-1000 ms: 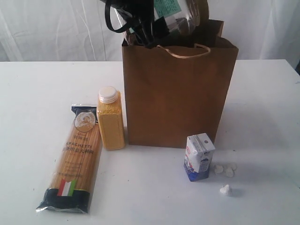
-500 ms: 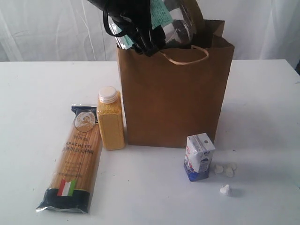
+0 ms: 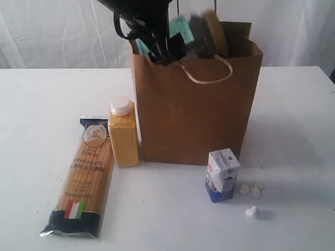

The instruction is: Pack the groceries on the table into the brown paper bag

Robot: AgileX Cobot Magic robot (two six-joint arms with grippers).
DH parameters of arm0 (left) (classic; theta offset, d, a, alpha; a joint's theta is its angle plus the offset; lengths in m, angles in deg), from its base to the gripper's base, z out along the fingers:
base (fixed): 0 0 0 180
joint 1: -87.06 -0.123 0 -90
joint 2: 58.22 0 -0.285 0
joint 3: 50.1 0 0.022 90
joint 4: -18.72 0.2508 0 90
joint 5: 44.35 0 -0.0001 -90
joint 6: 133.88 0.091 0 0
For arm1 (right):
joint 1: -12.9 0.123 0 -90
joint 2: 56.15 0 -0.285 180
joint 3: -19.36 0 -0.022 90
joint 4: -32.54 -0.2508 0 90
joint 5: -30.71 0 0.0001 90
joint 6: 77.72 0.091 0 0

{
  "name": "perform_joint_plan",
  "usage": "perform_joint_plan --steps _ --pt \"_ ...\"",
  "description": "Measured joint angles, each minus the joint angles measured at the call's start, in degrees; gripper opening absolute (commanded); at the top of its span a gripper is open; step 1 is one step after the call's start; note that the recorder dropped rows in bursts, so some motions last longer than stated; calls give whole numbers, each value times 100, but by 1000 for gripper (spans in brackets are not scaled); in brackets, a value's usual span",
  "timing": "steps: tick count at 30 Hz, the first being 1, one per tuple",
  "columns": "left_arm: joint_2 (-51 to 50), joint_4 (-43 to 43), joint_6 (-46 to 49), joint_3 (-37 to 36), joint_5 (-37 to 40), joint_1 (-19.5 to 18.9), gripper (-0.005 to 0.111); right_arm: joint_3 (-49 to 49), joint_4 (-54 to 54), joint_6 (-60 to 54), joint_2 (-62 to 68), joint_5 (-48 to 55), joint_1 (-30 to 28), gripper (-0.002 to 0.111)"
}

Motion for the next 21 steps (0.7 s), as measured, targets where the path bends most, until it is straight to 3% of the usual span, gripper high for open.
perform_joint_plan --steps 6,16,21 --pt "0 -869 399 18 80 0 100 0 0 0 0 0 0 0" --pt "38 -912 772 18 -481 0 100 0 0 0 0 0 0 0" --pt "567 -912 832 18 -720 0 100 0 0 0 0 0 0 0"
